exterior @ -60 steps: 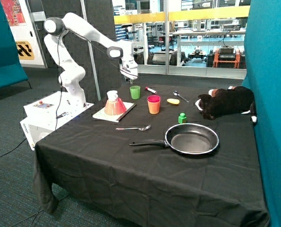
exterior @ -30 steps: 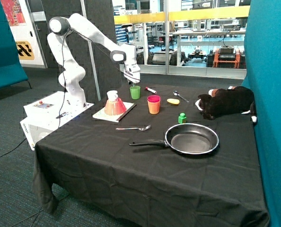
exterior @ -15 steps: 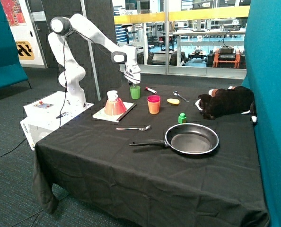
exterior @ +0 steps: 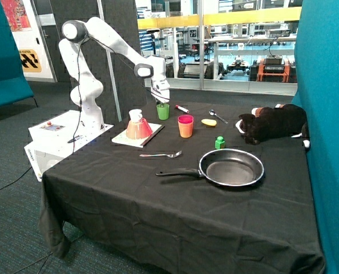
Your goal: Stack the cups
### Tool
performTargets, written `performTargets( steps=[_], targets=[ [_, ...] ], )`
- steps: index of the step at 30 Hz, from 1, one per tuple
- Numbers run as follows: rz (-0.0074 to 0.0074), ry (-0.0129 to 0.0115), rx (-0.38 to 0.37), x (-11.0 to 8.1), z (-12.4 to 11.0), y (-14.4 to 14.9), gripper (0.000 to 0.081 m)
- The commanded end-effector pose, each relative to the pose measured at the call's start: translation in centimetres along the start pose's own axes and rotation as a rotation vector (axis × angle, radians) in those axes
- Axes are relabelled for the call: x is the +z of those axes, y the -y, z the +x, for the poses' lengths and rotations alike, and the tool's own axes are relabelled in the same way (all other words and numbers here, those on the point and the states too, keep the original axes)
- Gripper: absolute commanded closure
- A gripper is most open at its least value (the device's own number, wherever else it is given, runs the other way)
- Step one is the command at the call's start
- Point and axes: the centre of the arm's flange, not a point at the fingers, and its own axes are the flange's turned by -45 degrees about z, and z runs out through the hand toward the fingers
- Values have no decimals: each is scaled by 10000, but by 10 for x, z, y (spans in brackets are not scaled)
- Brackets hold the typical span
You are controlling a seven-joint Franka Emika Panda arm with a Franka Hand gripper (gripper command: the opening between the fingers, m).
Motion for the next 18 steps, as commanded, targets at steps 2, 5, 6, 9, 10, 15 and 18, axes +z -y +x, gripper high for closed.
performTargets(
  steps=[2, 5, 6, 9, 10, 15, 18],
  targets=[
    [-13, 1, 150, 3, 2, -1, 800],
    [-13, 1, 151, 3, 2, -1, 807],
    [-13, 1, 153, 3, 2, -1, 807],
    [-13, 1, 191, 3, 3, -1, 808],
    [-13, 1, 199, 3, 3, -1, 808],
    [-13, 1, 229, 3, 3, -2, 808],
    [-13, 1, 264, 4, 3, -3, 808]
  ],
)
